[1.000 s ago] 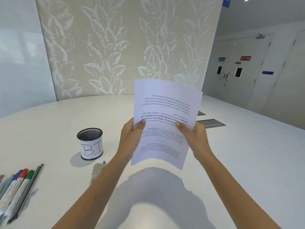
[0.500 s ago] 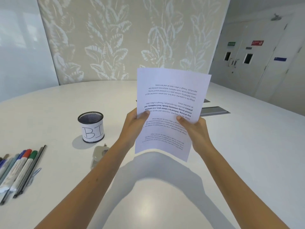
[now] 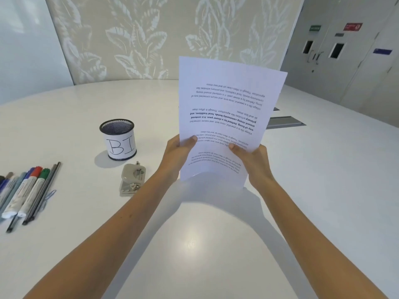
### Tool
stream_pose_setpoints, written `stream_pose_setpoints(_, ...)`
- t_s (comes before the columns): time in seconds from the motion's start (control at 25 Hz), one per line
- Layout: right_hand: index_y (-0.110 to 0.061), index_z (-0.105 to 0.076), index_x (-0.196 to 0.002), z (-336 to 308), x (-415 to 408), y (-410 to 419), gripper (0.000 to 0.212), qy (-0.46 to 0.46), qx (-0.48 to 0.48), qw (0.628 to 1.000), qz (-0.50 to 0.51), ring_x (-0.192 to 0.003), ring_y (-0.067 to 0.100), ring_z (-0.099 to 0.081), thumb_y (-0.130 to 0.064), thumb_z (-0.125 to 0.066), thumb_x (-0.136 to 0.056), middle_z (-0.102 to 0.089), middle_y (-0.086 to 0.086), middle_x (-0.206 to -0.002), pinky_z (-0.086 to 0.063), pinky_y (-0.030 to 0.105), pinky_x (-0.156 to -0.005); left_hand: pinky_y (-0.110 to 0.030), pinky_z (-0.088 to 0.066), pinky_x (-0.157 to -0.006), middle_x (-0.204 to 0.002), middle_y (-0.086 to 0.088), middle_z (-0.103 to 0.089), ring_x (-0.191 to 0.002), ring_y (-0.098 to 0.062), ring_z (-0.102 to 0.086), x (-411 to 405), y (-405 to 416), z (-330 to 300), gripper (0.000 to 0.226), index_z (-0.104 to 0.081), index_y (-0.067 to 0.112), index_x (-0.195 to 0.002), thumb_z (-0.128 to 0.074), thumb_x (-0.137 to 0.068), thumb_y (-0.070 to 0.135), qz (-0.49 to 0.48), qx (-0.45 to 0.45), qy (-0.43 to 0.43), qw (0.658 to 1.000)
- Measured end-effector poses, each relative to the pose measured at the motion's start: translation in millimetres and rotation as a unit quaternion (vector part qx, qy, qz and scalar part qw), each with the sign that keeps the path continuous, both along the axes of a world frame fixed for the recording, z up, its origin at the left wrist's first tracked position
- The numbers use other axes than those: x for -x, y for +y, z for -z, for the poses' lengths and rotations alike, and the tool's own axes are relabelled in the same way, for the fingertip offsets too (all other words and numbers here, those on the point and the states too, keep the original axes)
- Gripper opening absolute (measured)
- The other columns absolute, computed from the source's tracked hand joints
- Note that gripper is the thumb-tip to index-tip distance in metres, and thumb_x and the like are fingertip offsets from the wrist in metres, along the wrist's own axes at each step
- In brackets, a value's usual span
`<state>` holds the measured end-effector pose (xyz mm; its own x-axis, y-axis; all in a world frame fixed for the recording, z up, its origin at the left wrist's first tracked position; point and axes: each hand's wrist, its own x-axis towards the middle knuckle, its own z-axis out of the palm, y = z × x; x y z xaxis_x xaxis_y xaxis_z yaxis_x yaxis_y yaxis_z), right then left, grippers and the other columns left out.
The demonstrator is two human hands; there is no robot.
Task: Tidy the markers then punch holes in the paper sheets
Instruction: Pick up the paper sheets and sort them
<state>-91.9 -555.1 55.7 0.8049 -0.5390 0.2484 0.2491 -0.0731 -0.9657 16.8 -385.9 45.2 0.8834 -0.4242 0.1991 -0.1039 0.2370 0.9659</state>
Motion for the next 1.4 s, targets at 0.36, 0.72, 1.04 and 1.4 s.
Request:
stream_pose_setpoints(0.36, 0.000, -0.070, -0.100, -32.8, 7.2, -29.4, 0.026, 0.097, 0.243, 0.962, 0.080, -0.086, 0.031, -0.067, -0.016, -0.075, -0.080, -0.072, 0.020, -0.097, -0.054, 0.043, -0.076, -0.047, -0.015, -0.119, -0.154, -0.017, -0.016, -0.145, -0.029, -0.014, -24.8, 33.5, -51.1, 0.103, -0.010, 0.005, -0.148, -0.076, -0.076, 0.036, -0.221, -0.136, -0.286, 0.922)
stream_pose_setpoints(0.72, -0.010, -0.069, -0.080, -140.2, 15.4, -37.5, 0.005, 0.186, 0.592, 0.784, 0.002, -0.059, 0.014, -0.052, -0.014, -0.072, -0.081, -0.063, 0.004, -0.064, -0.035, 0.019, -0.046, -0.021, -0.056, -0.076, -0.102, 0.015, -0.075, -0.092, -0.004, -0.070, -33.5, 73.8, -112.4, 0.031, -0.071, 0.037, -0.100, -0.077, -0.071, 0.045, 0.083, -0.213, -0.256, 0.939)
stream_pose_setpoints(1.04, -0.020, -0.069, -0.101, -142.7, 35.1, -72.7, 0.027, -0.059, 0.314, 0.947, 0.034, -0.080, 0.006, -0.070, -0.021, -0.078, -0.075, -0.075, -0.012, -0.084, -0.056, 0.025, -0.066, -0.030, -0.056, -0.084, -0.120, 0.002, -0.070, -0.111, -0.019, -0.065, -35.7, 71.8, -52.9, 0.031, -0.066, 0.020, -0.118, -0.064, -0.088, 0.029, 0.127, -0.002, -0.125, 0.984)
stream_pose_setpoints(1.4, -0.020, -0.075, -0.095, -49.4, 22.6, -55.3, 0.026, -0.094, 0.029, 0.995, -0.029, -0.099, 0.023, -0.070, -0.005, -0.077, -0.074, -0.075, -0.001, -0.105, -0.057, 0.037, -0.084, -0.021, -0.056, -0.076, -0.108, 0.008, -0.074, -0.102, -0.013, -0.069, -2.8, 39.6, -25.5, 0.021, -0.072, 0.028, -0.105, -0.067, -0.086, 0.034, 0.035, 0.038, -0.065, 0.997)
